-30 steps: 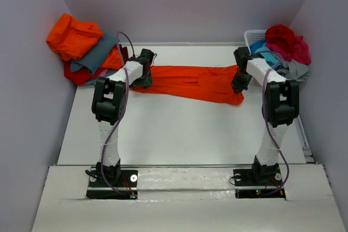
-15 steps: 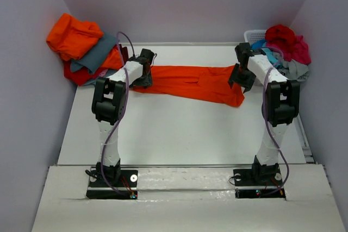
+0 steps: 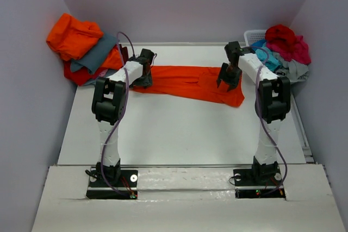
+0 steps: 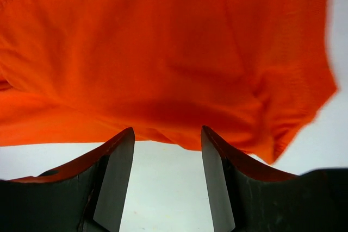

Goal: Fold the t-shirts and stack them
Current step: Fold the tshirt

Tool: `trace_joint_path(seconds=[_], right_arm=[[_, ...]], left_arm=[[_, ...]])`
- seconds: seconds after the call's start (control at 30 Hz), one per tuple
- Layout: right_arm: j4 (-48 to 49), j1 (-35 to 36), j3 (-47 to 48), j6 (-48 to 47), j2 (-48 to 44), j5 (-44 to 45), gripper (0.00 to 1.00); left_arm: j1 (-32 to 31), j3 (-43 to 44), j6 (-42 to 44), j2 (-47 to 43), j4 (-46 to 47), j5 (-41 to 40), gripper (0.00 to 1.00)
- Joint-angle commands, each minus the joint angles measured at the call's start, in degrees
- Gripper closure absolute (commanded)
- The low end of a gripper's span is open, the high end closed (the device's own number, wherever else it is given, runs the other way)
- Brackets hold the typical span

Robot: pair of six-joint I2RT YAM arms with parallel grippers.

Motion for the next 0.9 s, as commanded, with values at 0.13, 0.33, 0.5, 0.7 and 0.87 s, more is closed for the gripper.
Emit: trace_joint_path(seconds=[0.13,0.33,0.5,0.7,0.87], right_arm=[[2.69,3.73,0.23,-0.33,4.95,-9.43,0.43],[4.62,3.73,-3.98,-0.59,5.13,-9.35,0.43],[5.50,3.73,-6.62,-0.50,4.87,-8.21,0.43],[5.59,3.73,-9.61,-0.50,4.69,-5.75,0.43],[5.94,2.51,-12.07,-0.06,3.20,-4.25,0.42]], left_arm=[[-0.19,1.02,0.30,-0.73,-1.91,-2.27,0.22],[-0.19,2.07,0.30,0.15,-2.44,-2.88,0.22],[-0.19,1.73,-0.84,2.18,-5.51,-3.76,0.22],[-0.19,-5.29,-1.63,-1.33,-4.20,-2.81,0.22],[-0.19,-11.54,-3.30,-6.25,-2.79,1.76,0.23]])
